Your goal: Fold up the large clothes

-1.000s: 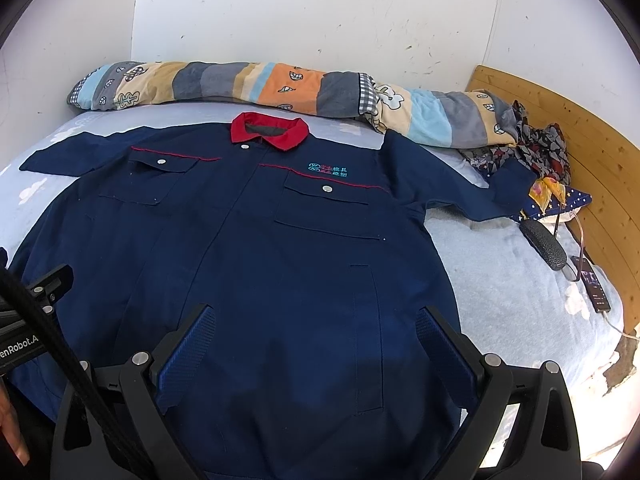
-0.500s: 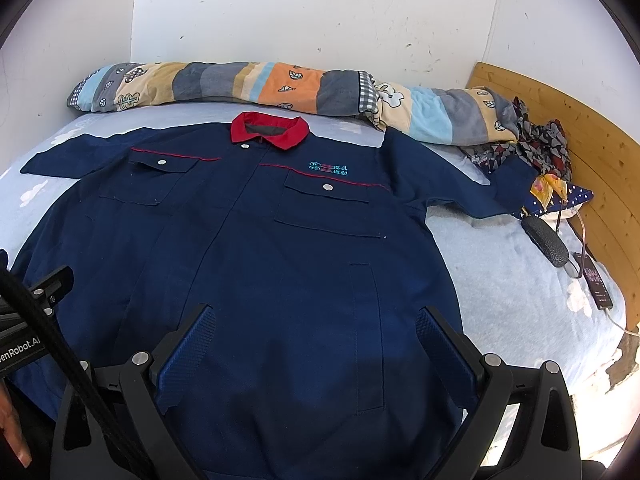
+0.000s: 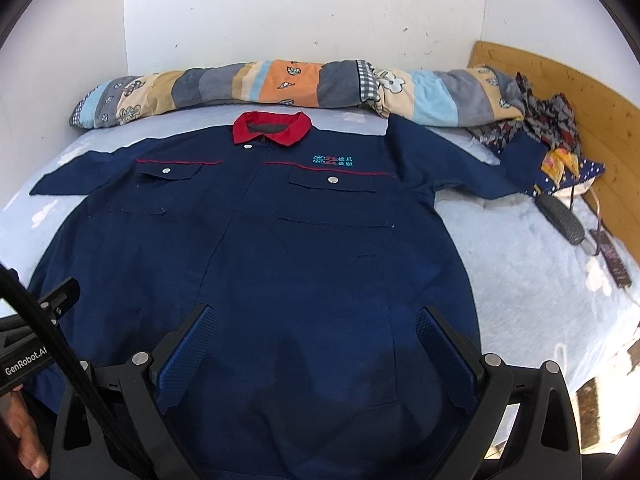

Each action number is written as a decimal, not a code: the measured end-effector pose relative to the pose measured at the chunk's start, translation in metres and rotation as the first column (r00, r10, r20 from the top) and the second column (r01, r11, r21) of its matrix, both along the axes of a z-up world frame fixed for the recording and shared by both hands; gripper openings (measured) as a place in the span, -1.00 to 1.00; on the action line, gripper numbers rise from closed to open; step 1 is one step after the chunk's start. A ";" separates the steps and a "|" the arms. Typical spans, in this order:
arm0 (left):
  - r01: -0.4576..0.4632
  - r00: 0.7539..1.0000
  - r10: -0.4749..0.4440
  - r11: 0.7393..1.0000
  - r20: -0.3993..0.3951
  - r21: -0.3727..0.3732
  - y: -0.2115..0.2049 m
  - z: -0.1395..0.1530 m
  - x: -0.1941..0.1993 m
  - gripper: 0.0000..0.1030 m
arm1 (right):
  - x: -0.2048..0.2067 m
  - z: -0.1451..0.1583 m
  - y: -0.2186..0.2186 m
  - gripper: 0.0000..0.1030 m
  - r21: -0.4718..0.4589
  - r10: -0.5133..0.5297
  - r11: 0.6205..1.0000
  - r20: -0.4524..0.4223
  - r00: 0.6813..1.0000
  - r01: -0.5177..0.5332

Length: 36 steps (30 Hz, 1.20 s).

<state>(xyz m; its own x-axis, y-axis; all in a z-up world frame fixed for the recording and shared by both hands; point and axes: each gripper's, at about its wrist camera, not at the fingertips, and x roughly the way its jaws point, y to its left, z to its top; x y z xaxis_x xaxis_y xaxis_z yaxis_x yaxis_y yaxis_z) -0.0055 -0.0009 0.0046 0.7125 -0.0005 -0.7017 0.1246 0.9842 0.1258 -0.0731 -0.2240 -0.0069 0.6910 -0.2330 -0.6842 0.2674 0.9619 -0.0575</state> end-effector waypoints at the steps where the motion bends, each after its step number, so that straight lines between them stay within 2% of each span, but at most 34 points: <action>1: 0.002 1.000 -0.002 1.000 0.002 -0.001 0.000 0.001 -0.001 1.00 | 0.000 0.000 -0.001 0.98 0.005 0.000 1.000 0.001 1.000 -0.001; 9: 0.005 1.000 -0.005 1.000 0.003 -0.010 0.001 0.005 -0.004 1.00 | -0.001 0.006 -0.013 0.98 0.060 -0.002 0.998 0.016 1.000 0.001; 13: 0.025 0.999 -0.025 1.000 -0.022 -0.019 0.004 0.012 0.003 1.00 | -0.003 0.024 -0.034 0.98 0.153 0.025 0.988 0.048 0.999 -0.032; 16: 0.048 0.999 -0.048 0.999 0.003 -0.020 0.005 0.031 0.015 1.00 | -0.008 0.047 -0.063 0.98 0.233 0.024 0.971 0.105 0.994 -0.048; 18: 0.078 0.997 -0.077 0.997 0.022 -0.012 0.001 0.043 0.023 1.00 | -0.011 0.066 -0.099 0.98 0.311 -0.003 0.949 0.147 0.989 -0.044; 21: 0.183 0.983 -0.183 0.983 0.015 0.021 -0.019 0.057 0.045 1.00 | -0.007 0.083 -0.152 0.97 0.395 -0.047 0.918 0.155 0.987 -0.018; 24: 0.275 0.961 -0.275 0.961 -0.014 0.039 -0.044 0.058 0.068 1.00 | 0.002 0.090 -0.226 0.94 0.524 -0.139 0.851 0.163 0.977 0.034; 27: 0.286 0.956 -0.287 0.958 -0.069 -0.015 -0.054 0.048 0.085 1.00 | 0.019 0.089 -0.297 0.88 0.582 -0.251 0.804 0.147 0.957 0.122; 29: 0.287 0.953 -0.289 0.957 -0.092 -0.038 -0.056 0.043 0.090 1.00 | 0.037 0.086 -0.342 0.87 0.596 -0.312 0.783 0.128 0.941 0.178; 30: 0.289 0.953 -0.291 0.957 -0.089 -0.037 -0.057 0.042 0.091 1.00 | 0.046 0.085 -0.362 0.78 0.596 -0.342 0.775 0.111 0.933 0.213; 33: 0.284 0.955 -0.286 0.958 -0.076 -0.027 -0.055 0.042 0.096 1.00 | 0.083 0.093 -0.423 0.75 0.596 -0.380 0.762 0.094 0.920 0.254; 36: 0.277 0.954 -0.279 0.960 -0.105 -0.035 -0.054 0.036 0.106 1.00 | 0.109 0.095 -0.471 0.75 0.580 -0.427 0.759 0.099 0.899 0.297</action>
